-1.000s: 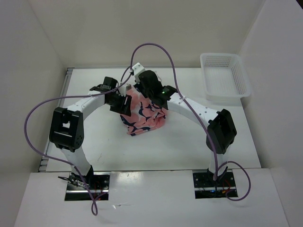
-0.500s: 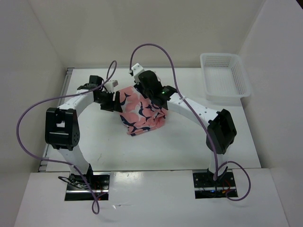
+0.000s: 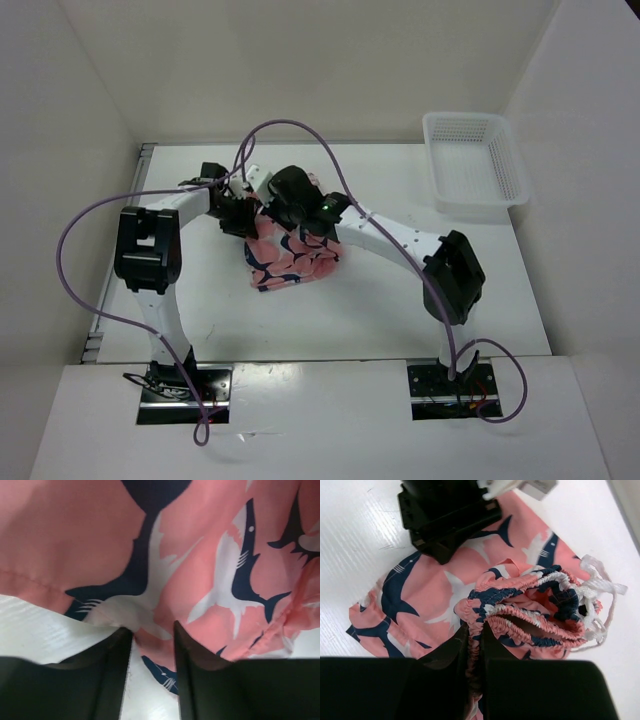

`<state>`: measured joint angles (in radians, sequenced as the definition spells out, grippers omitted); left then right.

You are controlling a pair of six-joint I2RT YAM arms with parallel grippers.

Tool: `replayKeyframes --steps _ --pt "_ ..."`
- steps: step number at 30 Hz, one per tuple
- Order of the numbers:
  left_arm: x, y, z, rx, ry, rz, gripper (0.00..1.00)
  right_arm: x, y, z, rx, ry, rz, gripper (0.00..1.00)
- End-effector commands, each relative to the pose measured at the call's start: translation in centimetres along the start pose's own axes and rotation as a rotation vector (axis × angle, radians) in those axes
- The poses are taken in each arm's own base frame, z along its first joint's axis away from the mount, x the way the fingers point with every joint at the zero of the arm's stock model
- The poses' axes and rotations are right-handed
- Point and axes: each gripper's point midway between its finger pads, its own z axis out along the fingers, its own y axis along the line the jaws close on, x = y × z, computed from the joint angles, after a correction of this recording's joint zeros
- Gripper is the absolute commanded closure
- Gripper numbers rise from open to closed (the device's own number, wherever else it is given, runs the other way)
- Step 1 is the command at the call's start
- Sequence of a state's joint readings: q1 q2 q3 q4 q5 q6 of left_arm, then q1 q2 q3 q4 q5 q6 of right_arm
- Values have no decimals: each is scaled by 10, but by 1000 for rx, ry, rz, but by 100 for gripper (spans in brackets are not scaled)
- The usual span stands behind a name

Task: Fold and stack the shorts
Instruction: Fold the shorts

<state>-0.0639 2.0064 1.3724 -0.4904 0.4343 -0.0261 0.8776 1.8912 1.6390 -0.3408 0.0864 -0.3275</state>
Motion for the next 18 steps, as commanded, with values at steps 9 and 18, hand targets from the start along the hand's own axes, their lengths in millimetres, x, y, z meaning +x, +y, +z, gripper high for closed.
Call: replayKeyframes --steps 9,18 --pt "-1 -6 19 96 9 18 72 -67 57 51 -140 -129 -73 100" --pt "-17 19 -3 -37 -35 13 62 -54 86 42 -282 -95 -135 47"
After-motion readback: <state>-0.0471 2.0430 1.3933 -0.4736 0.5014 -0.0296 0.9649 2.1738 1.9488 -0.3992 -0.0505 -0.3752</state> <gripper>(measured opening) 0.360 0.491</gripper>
